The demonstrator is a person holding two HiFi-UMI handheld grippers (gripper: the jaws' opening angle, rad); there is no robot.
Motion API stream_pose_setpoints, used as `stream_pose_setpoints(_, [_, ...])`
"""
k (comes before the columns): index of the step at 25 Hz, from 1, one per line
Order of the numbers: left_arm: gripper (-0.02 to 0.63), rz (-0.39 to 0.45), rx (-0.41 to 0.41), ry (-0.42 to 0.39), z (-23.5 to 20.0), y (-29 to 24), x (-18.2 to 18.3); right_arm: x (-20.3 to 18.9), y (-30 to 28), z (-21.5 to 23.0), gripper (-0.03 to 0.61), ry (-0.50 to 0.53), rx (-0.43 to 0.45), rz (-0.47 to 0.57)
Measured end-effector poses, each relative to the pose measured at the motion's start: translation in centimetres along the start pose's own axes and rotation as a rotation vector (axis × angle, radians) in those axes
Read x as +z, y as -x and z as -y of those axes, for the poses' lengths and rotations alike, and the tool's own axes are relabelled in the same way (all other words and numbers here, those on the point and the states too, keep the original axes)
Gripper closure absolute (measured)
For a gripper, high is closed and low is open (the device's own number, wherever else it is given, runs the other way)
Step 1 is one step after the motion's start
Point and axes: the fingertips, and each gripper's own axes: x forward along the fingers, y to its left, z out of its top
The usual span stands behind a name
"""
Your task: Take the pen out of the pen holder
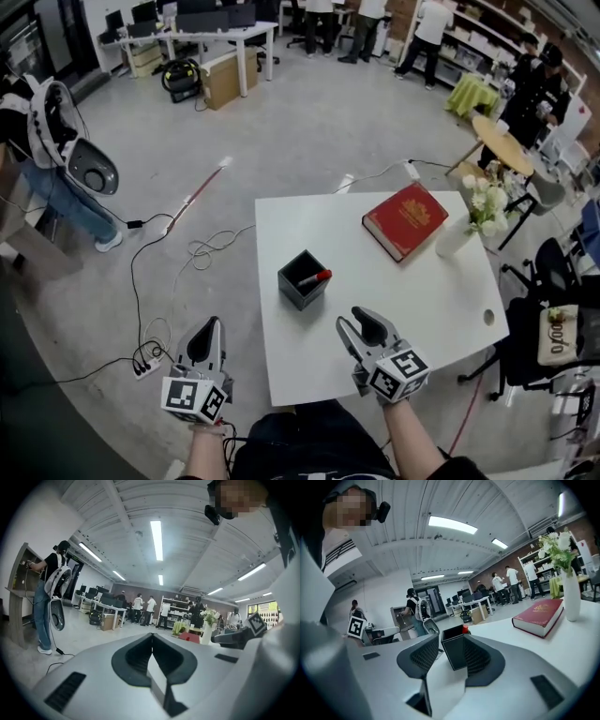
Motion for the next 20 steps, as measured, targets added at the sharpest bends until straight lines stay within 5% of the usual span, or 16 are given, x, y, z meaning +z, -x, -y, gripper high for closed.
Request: stream_pose_setpoints(20, [0.611, -0.012, 0.068, 0.005, -0.2, -6.4, 1.1, 1.4, -8.7, 3.9, 0.415, 0.036, 0.101, -0.122])
